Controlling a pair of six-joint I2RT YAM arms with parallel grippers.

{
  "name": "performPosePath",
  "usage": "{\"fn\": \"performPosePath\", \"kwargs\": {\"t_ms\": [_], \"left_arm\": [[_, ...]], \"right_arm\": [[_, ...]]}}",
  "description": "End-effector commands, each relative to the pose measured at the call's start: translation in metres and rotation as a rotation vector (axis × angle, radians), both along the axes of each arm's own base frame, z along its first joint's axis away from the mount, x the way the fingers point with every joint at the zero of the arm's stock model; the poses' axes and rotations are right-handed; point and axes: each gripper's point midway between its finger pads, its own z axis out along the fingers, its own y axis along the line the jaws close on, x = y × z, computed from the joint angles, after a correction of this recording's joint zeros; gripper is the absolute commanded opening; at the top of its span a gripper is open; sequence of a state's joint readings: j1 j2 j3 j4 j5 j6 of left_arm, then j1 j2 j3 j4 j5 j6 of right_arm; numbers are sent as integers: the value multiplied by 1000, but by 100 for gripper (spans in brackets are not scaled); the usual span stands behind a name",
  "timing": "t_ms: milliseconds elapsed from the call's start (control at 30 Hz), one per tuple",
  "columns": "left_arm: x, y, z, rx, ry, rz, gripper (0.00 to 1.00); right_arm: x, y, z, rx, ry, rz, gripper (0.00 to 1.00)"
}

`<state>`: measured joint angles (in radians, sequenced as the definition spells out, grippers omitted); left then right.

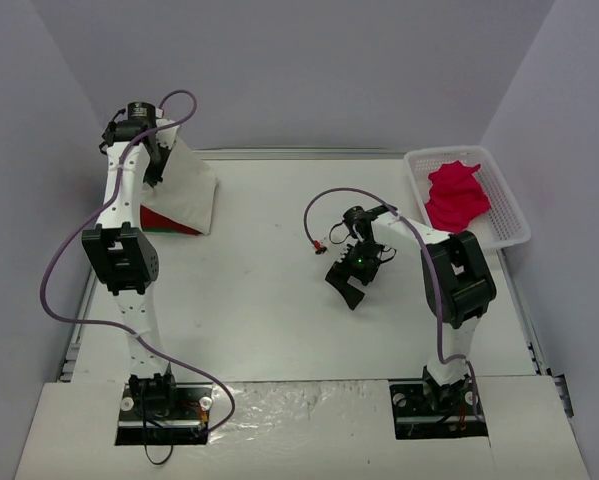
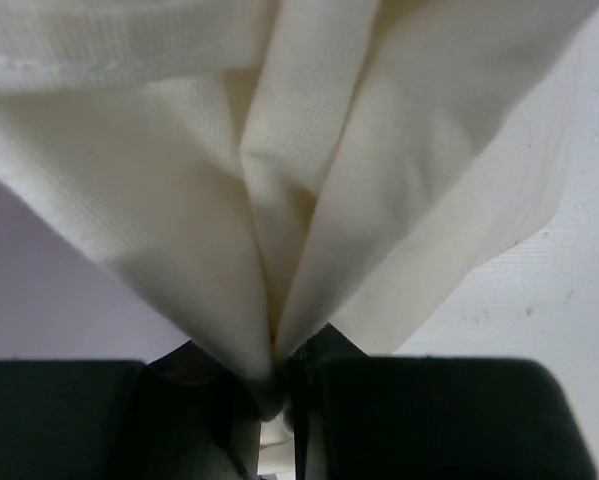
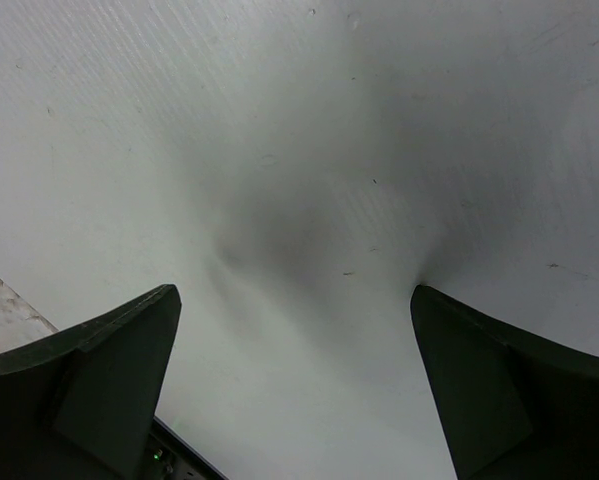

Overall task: Fold and stack the t-shirts
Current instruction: Put the neatly folded tshirt into the corner of the board with the left arm

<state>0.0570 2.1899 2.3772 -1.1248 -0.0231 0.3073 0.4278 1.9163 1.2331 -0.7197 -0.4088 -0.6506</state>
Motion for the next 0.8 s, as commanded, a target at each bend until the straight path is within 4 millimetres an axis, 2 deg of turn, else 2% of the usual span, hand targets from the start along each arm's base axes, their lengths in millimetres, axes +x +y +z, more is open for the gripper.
{"fn": "performPosePath", "kwargs": {"t_ms": [0,467,500,533,600,667,767], "left_arm": [[5,23,57,76,-175,40,2],[15,65,52,161,-215,134,3],[13,68,48,170,-204,140,5],[13,70,46,172,-200,143,12],[13,74,42,177,-193,152,12],[14,78,42,184,-200,165,25],[14,89,50,227,-234,214,28]], "right_arm": [[-43,-55,-71,-220,196,13,100],[-44,-61,-73,-222,214,-14,100],[-43,-61,-73,-218,212,-18,100],[-44,-61,-72,-218,216,-19,100],[-44,-62,-72,-216,217,-24,100],[-44,-62,-73,-215,219,-26,100],[-45,-64,-72,-215,221,-32,100]]}}
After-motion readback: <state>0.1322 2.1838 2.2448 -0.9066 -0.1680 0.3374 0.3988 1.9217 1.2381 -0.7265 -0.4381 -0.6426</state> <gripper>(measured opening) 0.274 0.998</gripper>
